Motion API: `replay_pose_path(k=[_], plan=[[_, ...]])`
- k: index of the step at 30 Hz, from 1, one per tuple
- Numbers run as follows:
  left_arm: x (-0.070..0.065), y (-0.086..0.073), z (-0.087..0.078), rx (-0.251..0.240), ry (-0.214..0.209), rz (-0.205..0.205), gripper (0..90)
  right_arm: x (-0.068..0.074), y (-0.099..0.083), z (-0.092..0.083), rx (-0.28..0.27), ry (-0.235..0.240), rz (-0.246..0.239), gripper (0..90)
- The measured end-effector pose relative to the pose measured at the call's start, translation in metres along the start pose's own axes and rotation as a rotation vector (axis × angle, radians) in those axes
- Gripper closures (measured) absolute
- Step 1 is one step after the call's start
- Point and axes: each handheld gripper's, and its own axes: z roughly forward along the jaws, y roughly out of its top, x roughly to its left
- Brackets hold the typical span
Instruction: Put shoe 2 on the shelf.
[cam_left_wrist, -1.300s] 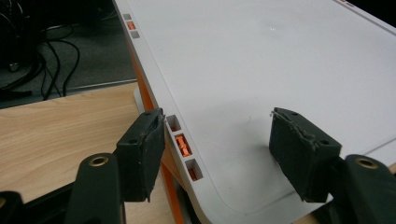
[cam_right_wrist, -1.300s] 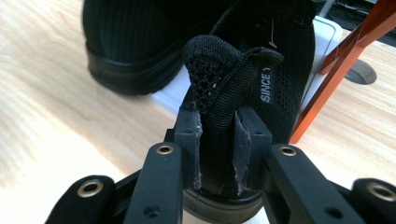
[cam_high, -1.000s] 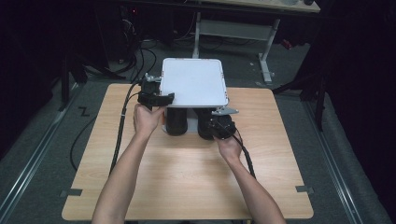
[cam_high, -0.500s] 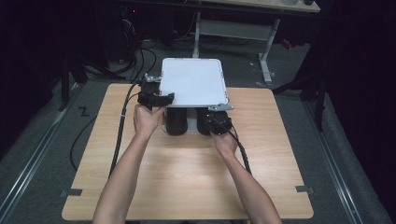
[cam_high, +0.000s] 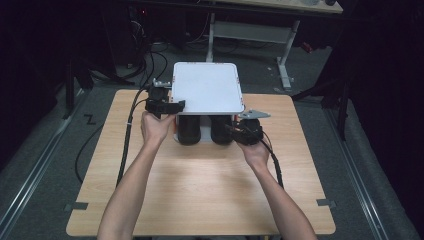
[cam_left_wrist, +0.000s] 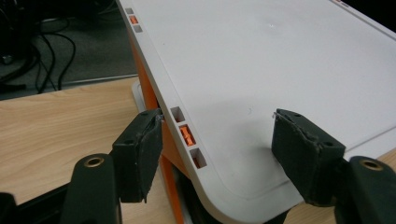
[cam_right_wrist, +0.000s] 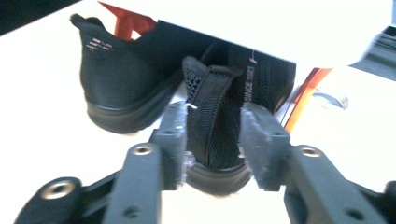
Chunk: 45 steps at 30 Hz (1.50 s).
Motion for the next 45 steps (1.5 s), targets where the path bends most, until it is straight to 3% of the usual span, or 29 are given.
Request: replay_pose_path(k=[8, 12, 23, 35, 40, 45], plan=[[-0.004, 0.004, -0.029, -0.017, -0.048, 0.03, 32.7, -0.018, -0.003, -0.038, -0.056, 0.018, 0.01, 66.3], [-0.001, 0.0, -0.044, -0.011, -0.055, 0.068, 32.1, -0.029, -0.009, -0.054, -0.084, 0.026, 0.035, 65.7], [0.008, -0.01, -0.072, -0.026, -0.074, 0.048, 32.8, -0.042, -0.028, -0.085, -0.155, 0.008, 0.057, 60.4], [0.016, -0.023, -0.102, -0.047, -0.111, 0.03, 32.1, -0.05, -0.046, -0.104, -0.162, -0.007, 0.071, 57.4], [0.022, -0.028, -0.112, -0.05, -0.115, 0.021, 32.1, -0.051, -0.052, -0.11, -0.167, 0.011, 0.09, 56.3], [0.028, -0.034, -0.121, -0.06, -0.119, 0.001, 31.8, -0.049, -0.058, -0.114, -0.166, 0.02, 0.076, 55.6]])
